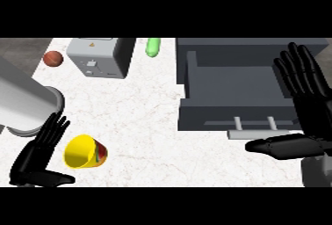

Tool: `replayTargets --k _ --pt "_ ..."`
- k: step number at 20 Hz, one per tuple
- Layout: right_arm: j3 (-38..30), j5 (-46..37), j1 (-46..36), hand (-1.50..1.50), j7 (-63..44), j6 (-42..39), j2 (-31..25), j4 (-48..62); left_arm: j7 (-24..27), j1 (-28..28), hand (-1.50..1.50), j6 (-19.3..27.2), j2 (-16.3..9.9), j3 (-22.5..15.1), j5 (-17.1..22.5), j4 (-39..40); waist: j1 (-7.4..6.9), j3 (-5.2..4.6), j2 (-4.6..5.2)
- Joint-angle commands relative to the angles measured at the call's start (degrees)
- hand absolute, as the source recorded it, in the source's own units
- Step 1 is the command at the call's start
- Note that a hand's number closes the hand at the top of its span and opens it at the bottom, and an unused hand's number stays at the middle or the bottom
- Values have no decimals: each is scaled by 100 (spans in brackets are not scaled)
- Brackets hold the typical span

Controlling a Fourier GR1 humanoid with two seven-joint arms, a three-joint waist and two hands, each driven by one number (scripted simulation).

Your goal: Pick up the cup, place it into the drawer and close the drawer

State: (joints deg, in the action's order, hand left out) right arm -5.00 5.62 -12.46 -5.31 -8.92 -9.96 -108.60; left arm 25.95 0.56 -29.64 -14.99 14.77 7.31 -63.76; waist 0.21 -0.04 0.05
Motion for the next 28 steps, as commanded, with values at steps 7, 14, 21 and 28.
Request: replayTargets --k 7,14,21,28 --pt "105 48 273 -150 -285 -78 29 -575 2298 806 -150 207 -238 -50 -1030 2977 59 -6 2" --pt "-59 69 -322 -150 -432 75 18 -67 2759 1742 -150 436 -255 -11 -1093 4072 39 -6 9" --pt "-258 167 -183 -150 -131 -184 -179 36 3659 1672 -150 695 -76 -121 -1317 4747 76 -15 31" --pt "-202 242 -257 -150 -366 -187 -173 -102 3667 2040 -150 460 -228 -164 -1357 4949 124 -20 33"
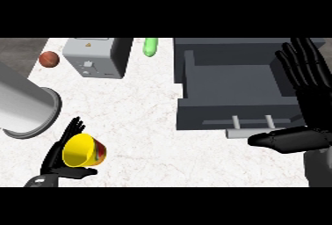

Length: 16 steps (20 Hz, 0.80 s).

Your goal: Pick up the cup, place it into the drawer and close the drawer

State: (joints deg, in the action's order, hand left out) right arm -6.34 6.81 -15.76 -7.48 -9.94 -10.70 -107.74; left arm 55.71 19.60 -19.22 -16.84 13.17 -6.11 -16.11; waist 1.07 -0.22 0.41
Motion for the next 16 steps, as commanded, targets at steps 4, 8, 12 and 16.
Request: replayTargets --k 4,8,12,16 --pt "-72 23 13 -150 89 -53 -37 81 690 263 -150 -552 222 -86 -53 241 11 0 4" --pt "-93 56 -138 -150 26 -66 -70 224 509 377 -150 -1003 385 -150 18 196 -4 0 4" --pt "-103 -100 -256 -150 -111 87 -92 245 1144 192 150 -880 454 -277 -54 -146 -41 -6 7" --pt "-102 93 -14 -150 -136 -85 -123 -52 1443 193 150 431 387 -32 15 -388 -5 -1 -11"
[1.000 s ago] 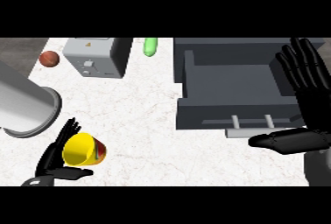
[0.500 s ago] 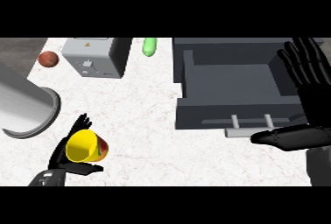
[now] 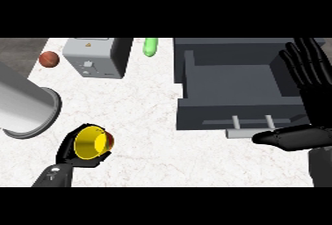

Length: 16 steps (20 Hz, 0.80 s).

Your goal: Pick up the cup, place it into the drawer and close the drawer

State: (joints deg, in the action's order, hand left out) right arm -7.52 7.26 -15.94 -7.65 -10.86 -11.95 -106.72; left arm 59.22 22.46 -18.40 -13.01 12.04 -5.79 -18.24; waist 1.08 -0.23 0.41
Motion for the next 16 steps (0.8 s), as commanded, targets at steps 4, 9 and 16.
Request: replayTargets --k 4,9,16 --pt "-99 115 -113 -150 -135 -20 -93 -97 1068 82 150 1145 185 491 247 -163 -4 -2 7" --pt "-90 130 96 -150 -127 -32 -54 -228 877 427 150 1680 480 1244 927 -215 33 2 -2" --pt "-178 -22 -60 -150 148 -49 -106 290 513 1031 150 706 768 692 784 -761 -109 22 -34"
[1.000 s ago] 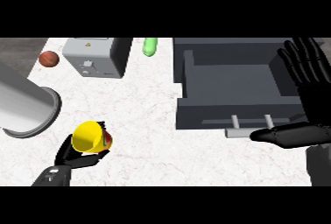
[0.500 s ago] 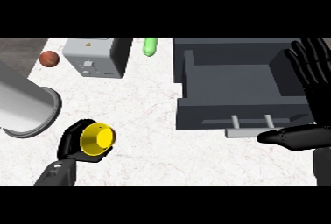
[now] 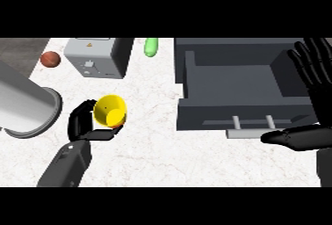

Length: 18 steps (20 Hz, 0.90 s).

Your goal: Pick up the cup, place it into the drawer and close the drawer

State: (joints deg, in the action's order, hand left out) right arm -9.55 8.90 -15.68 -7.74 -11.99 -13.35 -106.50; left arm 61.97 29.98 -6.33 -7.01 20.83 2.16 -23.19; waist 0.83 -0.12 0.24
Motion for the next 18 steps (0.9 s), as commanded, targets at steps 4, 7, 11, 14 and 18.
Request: replayTargets --k 4,7,11,14,18 --pt "-2 -51 -107 -150 -198 98 -10 1 -372 745 150 -471 131 -329 47 -698 -94 13 -41" --pt "87 -196 183 -150 49 122 127 -74 -1126 1069 150 -126 399 -608 -14 -1353 -128 20 -74" --pt "-99 -62 206 -150 52 -20 -60 -91 -1995 1496 150 94 686 -969 110 -1898 -107 18 -77" --pt "143 -210 -25 -150 -335 331 172 -387 -2619 1767 150 441 693 -1321 192 -2446 -114 14 -95" --pt "-56 -216 71 -150 359 28 41 294 -3382 2623 150 1104 698 -1721 563 -2365 -16 15 -32"
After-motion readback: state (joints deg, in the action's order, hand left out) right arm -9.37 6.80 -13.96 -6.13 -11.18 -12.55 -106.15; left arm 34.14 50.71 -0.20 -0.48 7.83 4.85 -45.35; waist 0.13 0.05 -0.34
